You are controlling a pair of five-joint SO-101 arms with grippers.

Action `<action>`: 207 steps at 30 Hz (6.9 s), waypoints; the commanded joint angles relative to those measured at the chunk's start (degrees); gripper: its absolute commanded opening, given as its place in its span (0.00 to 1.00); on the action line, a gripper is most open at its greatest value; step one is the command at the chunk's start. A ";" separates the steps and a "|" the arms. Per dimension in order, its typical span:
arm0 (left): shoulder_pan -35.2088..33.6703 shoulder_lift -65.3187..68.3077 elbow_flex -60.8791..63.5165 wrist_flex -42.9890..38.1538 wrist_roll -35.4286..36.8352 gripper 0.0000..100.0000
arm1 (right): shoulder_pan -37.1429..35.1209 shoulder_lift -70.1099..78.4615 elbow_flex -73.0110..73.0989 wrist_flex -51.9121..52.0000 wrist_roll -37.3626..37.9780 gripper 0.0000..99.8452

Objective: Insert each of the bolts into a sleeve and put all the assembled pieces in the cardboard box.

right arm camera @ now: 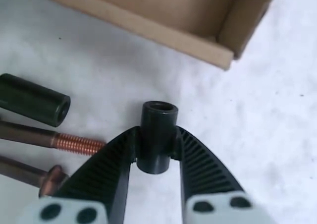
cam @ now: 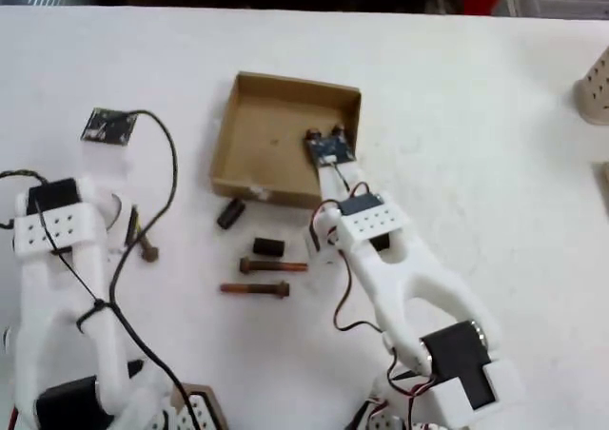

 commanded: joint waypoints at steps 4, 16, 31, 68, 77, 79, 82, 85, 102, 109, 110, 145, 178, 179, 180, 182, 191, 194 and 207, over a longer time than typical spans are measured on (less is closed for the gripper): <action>-0.48 6.73 4.40 -2.73 -16.26 0.02 | 0.04 -3.12 -0.35 -0.75 0.79 0.02; 6.81 19.74 4.40 -18.02 -15.38 0.02 | 0.04 -2.86 -0.35 -0.75 0.79 0.02; 16.66 18.86 0.09 -31.56 -0.53 0.02 | 0.04 -3.03 -0.35 -0.75 0.79 0.02; 11.74 49.01 -34.46 -7.65 -38.07 0.17 | 1.54 -2.77 -0.26 -2.77 0.79 0.02; 12.97 49.71 -34.81 -7.47 -25.41 0.02 | 1.45 -2.77 -0.26 -2.77 0.79 0.02; 13.14 49.71 -35.16 -6.42 -21.10 0.02 | 1.45 -2.77 -0.26 -2.77 0.79 0.02; 13.85 49.80 -38.33 -2.37 -13.27 0.02 | 1.36 -2.77 -0.26 -2.77 0.79 0.02; 14.55 49.80 -42.81 2.20 -0.53 0.02 | 1.36 -2.77 -0.26 -2.77 0.79 0.02; 13.67 33.54 -27.52 -12.92 25.76 0.02 | 1.01 -3.38 -0.26 -2.86 0.79 0.02; 11.82 15.08 -5.63 -23.30 25.85 0.02 | 0.13 -3.38 -0.26 -2.86 0.79 0.02; 11.03 12.70 -2.46 -24.35 25.85 0.02 | 0.04 -3.38 -0.26 -2.86 0.79 0.02; 0.13 1.98 13.19 -32.00 25.93 0.02 | -16.31 -31.16 34.37 -54.55 0.35 0.02; 2.07 1.45 4.92 -33.23 34.81 0.02 | -22.55 35.30 27.87 -149.05 0.79 0.02; 2.95 1.45 3.78 -33.23 34.90 0.02 | -22.55 35.30 27.87 -149.05 0.79 0.02; 4.00 1.45 2.81 -33.23 34.90 0.02 | -22.55 35.30 27.87 -148.97 0.79 0.02; 6.20 1.45 1.41 -33.23 34.90 0.02 | -22.55 35.30 27.96 -148.88 0.79 0.02; 13.41 -10.24 1.49 -33.32 34.90 0.02 | -22.55 35.30 27.96 -148.70 0.79 0.02; 16.75 -18.68 4.84 -33.67 34.81 0.02 | -22.55 35.30 28.04 -148.62 0.79 0.02; 26.77 -26.24 13.63 -42.73 35.16 0.02 | -22.81 35.30 29.19 -148.62 0.79 0.02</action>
